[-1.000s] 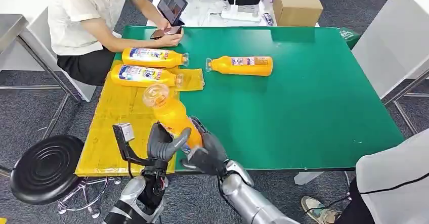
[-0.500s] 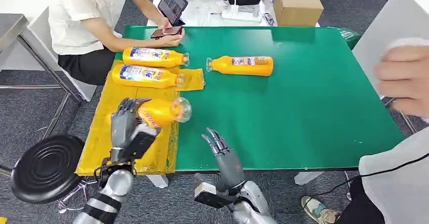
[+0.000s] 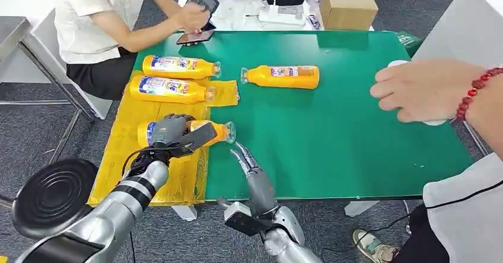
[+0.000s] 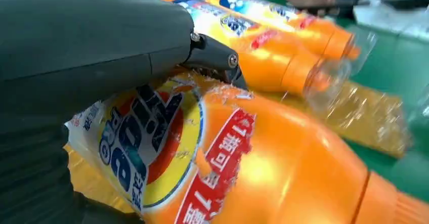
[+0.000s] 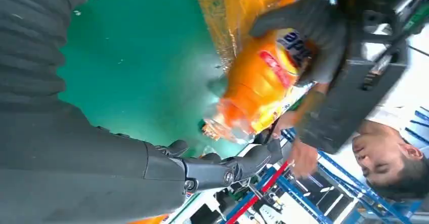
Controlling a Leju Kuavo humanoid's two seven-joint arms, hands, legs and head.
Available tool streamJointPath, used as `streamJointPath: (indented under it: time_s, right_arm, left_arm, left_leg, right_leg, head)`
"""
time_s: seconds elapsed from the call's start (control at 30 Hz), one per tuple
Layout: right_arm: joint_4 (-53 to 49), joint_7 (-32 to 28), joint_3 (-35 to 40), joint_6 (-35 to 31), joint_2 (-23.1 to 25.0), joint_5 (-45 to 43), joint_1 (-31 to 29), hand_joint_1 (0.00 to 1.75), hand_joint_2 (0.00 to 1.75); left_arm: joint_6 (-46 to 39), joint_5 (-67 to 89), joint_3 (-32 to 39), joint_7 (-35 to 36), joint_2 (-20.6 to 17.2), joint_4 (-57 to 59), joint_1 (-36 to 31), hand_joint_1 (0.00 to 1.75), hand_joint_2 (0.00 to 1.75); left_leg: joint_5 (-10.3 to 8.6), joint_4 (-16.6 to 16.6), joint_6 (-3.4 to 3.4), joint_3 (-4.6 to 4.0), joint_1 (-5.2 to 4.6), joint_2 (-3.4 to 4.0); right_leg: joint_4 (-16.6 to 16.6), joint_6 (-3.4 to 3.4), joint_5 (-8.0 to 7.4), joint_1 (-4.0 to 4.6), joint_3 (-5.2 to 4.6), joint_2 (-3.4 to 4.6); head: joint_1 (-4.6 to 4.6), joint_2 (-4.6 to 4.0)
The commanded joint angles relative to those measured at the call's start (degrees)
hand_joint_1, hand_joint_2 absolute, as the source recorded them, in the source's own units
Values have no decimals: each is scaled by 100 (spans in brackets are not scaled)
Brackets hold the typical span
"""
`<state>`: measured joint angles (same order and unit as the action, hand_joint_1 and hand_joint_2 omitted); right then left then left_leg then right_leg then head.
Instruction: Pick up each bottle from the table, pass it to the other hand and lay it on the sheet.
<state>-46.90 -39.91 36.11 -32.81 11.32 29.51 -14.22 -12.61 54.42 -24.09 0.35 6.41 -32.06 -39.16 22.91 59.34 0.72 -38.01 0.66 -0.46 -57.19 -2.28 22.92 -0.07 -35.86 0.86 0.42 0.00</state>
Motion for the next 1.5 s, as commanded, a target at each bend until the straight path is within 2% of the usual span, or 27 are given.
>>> streamJointPath:
  time_s: [0.03, 0.1, 0.13, 0.17, 0.37, 0.47, 0.63, 0.67, 0.73, 0.77, 0.87, 0.97, 1.0, 1.03, 1.07, 1.1, 1.17, 1.2, 1.27, 1.3, 1.47, 1.5]
  right_arm:
    - [274, -9, 350, 89, -70, -208, -330, 0, 175]
    - [367, -9, 441, 15, -46, -321, -382, 0, 175]
    - [374, -9, 490, -34, -53, -387, -386, 0, 175]
    - [383, -9, 483, -50, -53, -426, -374, 0, 175]
    - [283, -9, 511, -315, -236, -604, -186, 0, 175]
    - [253, -9, 500, -366, -261, -635, -144, 0, 175]
    - [154, -9, 383, -494, -357, -627, -8, 0, 175]
    - [128, -9, 360, -519, -384, -614, 24, 0, 175]
    - [103, -9, 319, -575, -404, -583, 57, 0, 175]
    - [88, -9, 275, -668, -427, -511, 90, 0, 175]
    - [-22, -9, -182, -719, -447, 50, 255, 0, 175]
    - [-365, -9, -896, -719, -460, 807, 508, 0, 175]
    - [-508, -8, -1308, -719, -403, 1328, 622, 0, 175]
    - [-701, 135, -1733, -719, -360, 1946, 742, 0, 175]
    - [-911, 427, -2095, -719, -383, 2534, 835, 0, 175]
    - [-1162, 1029, -2578, -719, -357, 3464, 951, 0, 175]
    - [-1207, 1100, -2788, -719, -471, 3711, 950, 0, 175]
    - [-1281, 1401, -3073, -719, -459, 4106, 964, 0, 175]
    - [-1223, 1697, -3204, -719, -659, 4538, 887, 0, 175]
    - [-1264, 2102, -3205, -719, -787, 4937, 856, 0, 175]
    - [-1170, 2456, -3187, -719, -1202, 5241, 498, 0, 175]
    - [-960, 2531, -3112, -719, -1317, 5273, 252, 0, 175]
  left_arm:
    - [421, -17, 65, 300, 180, 1499, -767, 175, 175]
    - [402, -150, 230, 300, 207, 1532, -749, 175, 175]
    - [443, -198, 282, 233, 210, 1535, -722, 93, 175]
    - [426, -229, 308, 163, 206, 1510, -680, 0, 175]
    - [579, -740, 512, -866, 162, 762, -222, 0, 175]
    - [648, -763, 415, -936, 24, 371, -46, 0, 175]
    - [685, -1225, 268, -1238, -422, -1125, 666, 0, 175]
    - [674, -1316, 243, -1219, -529, -1515, 836, 0, 175]
    - [468, -1462, 241, -1325, -648, -2108, 1113, 0, 175]
    - [353, -1605, 291, -1360, -724, -2601, 1362, 0, 175]
    - [35, -1993, 394, -1446, -850, -3697, 1991, 0, 175]
    - [-236, -2355, 517, -1625, -873, -4608, 2575, 0, 175]
    - [-384, -2501, 584, -1796, -820, -4845, 2736, 0, 175]
    - [-448, -2630, 615, -1867, -782, -5066, 2903, 0, 175]
    - [-481, -2759, 628, -1911, -747, -5295, 3066, 0, 175]
    - [-508, -2901, 683, -1945, -689, -5497, 3267, 0, 175]
    - [-496, -3022, 686, -1960, -665, -5724, 3471, 0, 175]
    - [-428, -3262, 742, -2000, -602, -5785, 3539, 0, 175]
    - [-375, -3474, 793, -1999, -516, -5797, 3588, 0, 175]
    - [-348, -3644, 856, -2008, -435, -5765, 3586, 0, 175]
    - [-354, -3826, 859, -2054, -308, -5568, 3530, 0, 175]
    - [-304, -3902, 808, -2092, -293, -5483, 3479, 0, 175]
  left_leg:
    - [5, 0, -1, 14, 0, 1]
    - [7, -1, -1, 18, -2, 8]
    - [5, -2, -1, 15, -1, 9]
    - [8, -4, -1, 27, -3, 11]
    - [10, -11, 0, 36, -4, 5]
    - [12, -12, 0, 37, -4, 0]
    - [8, -10, -2, 19, -5, 16]
    - [15, -13, -3, 37, -6, 23]
    - [8, -6, -3, 12, -2, 16]
    - [14, -10, -3, 28, -5, 23]
    - [19, -9, -2, 31, -5, 28]
    - [19, -9, 0, 28, -7, 25]
    - [21, -8, -1, 28, -6, 21]
    - [10, -5, -1, 4, -4, 9]
    - [22, -5, 0, 25, -6, 16]
    - [21, -4, -3, 16, -5, 11]
    - [16, -5, -2, 3, -8, 5]
    - [22, -4, -2, 15, -10, 5]
    - [14, -4, -1, -4, -8, -6]
    - [18, -3, 1, 4, -7, -8]
    - [12, -4, 2, -3, -9, -10]
    - [16, -5, 4, 11, -13, -6]
  right_leg:
    - [0, 2, 5, 1, 14, -5]
    - [0, 3, 5, 0, 16, 0]
    - [1, 2, 3, 1, 13, 2]
    - [3, 3, 5, -1, 24, 2]
    - [9, 2, 9, -2, 33, -5]
    - [10, 2, 14, -2, 36, -11]
    - [7, 2, 4, -3, 17, 9]
    - [9, 4, 9, -3, 32, 13]
    - [5, 3, 3, 0, 7, 9]
    - [7, 5, 8, -2, 21, 13]
    - [7, 5, 12, -3, 23, 17]
    - [5, 3, 15, -5, 20, 13]
    - [6, 3, 17, -4, 21, 11]
    - [2, 2, 11, -3, 2, 4]
    - [2, 3, 21, -5, 21, 6]
    - [2, 2, 19, -4, 14, 2]
    - [1, -7, 20, -8, 2, 0]
    - [1, -9, 28, -8, 15, -2]
    - [2, -10, 20, -7, -1, -6]
    - [3, -9, 24, -6, 9, -11]
    - [4, -11, 17, -9, 1, -10]
    - [4, -12, 20, -13, 14, -10]
  head:
    - [0, 0]
    - [-2, 0]
    - [0, 0]
    - [0, 0]
    - [2, 0]
    - [2, 0]
    - [0, 0]
    - [0, 0]
    - [0, 0]
    - [0, 0]
    - [0, 0]
    - [-2, 0]
    - [0, 0]
    - [0, 0]
    - [-2, 0]
    - [0, 0]
    - [0, 0]
    - [2, 0]
    - [-2, 0]
    - [0, 0]
    - [-2, 0]
    - [0, 0]
